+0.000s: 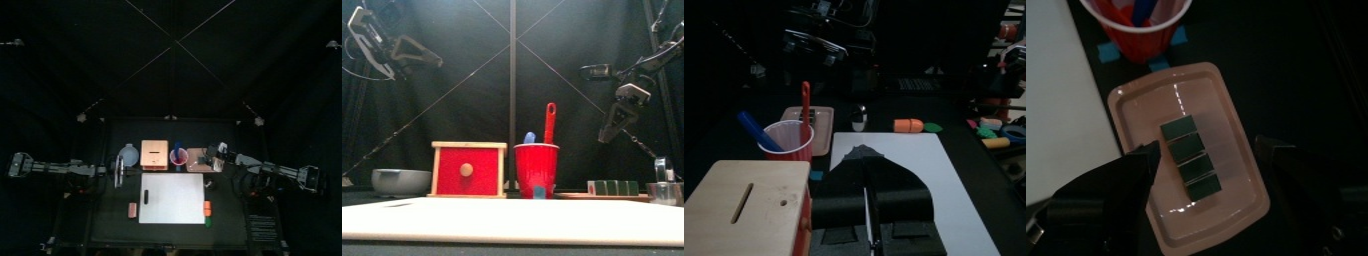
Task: Place sushi on board then cut the sushi with the knife then place the pieces on the plate
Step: Place the sushi on the board
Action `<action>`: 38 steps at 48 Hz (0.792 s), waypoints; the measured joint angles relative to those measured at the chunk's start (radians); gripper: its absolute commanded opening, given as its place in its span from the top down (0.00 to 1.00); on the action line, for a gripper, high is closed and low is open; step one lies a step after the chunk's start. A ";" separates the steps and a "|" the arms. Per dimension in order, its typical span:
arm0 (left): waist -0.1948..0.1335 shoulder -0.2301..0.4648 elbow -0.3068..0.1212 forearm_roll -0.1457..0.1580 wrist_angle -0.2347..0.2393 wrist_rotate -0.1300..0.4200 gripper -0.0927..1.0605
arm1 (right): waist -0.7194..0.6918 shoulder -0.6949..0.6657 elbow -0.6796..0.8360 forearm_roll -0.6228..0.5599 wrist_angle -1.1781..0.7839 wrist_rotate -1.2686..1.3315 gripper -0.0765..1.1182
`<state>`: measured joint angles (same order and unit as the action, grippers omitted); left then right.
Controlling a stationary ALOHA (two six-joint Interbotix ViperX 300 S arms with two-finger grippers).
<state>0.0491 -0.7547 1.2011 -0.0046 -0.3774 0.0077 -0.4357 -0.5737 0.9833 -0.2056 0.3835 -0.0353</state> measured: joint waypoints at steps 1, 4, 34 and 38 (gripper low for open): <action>0.002 0.000 0.002 0.002 0.000 0.000 0.94 | 0.002 0.005 -0.002 -0.003 0.005 -0.006 0.06; 0.003 0.000 0.005 0.002 0.000 0.000 0.94 | 0.006 0.017 -0.006 -0.002 0.015 -0.025 0.06; 0.017 0.000 0.017 0.000 0.000 0.000 0.94 | -0.091 0.252 -0.052 0.186 0.051 -0.336 0.07; 0.017 0.000 0.017 0.000 0.002 0.000 0.94 | -0.121 0.259 -0.055 0.232 0.052 -0.393 0.07</action>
<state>0.0660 -0.7547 1.2180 -0.0046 -0.3758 0.0077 -0.5568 -0.3145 0.9281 0.0261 0.4357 -0.4280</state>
